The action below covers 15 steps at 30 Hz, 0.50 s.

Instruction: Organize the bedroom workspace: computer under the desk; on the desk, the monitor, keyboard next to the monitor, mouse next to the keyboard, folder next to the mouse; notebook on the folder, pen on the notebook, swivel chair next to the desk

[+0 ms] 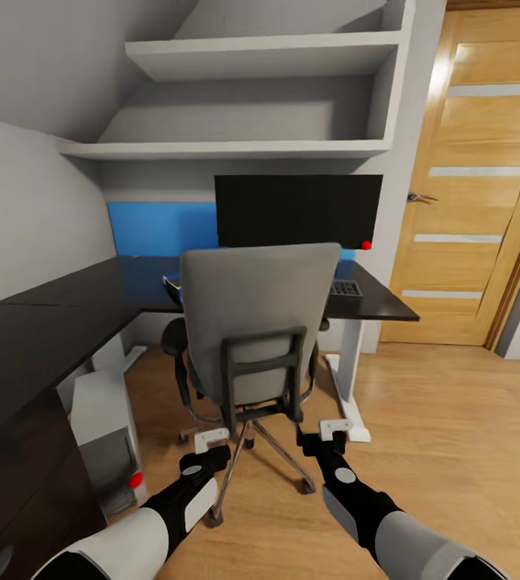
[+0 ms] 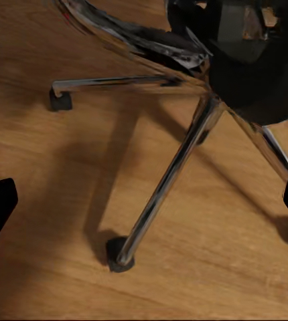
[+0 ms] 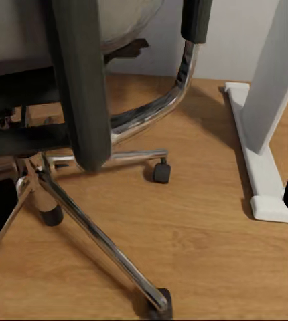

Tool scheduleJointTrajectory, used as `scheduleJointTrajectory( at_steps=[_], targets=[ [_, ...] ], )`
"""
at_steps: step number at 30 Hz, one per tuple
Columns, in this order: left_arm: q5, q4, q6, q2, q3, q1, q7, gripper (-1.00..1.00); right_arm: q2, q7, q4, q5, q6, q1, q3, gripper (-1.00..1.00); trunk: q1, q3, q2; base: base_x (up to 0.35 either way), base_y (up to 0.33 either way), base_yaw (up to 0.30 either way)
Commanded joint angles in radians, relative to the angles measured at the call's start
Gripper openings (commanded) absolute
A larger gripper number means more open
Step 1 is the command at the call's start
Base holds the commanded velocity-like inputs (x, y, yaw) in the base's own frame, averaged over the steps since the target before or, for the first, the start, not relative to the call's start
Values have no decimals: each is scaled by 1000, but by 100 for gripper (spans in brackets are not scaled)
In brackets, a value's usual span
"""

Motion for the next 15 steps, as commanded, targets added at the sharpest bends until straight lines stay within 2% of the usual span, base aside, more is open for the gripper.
scheduleJointTrajectory(
  at_steps=[1,15],
  targets=[
    [10,1,-6,0,-9,-1,6,100,0,-6,0,-8,-4,-1,9,100,-1,-1,0,-329,-85,0],
    [10,1,-7,0,-9,-1,9,100,1,-6,2,-9,-2,-1,9,100,-51,40,91,-336,-11,0]
  ],
)
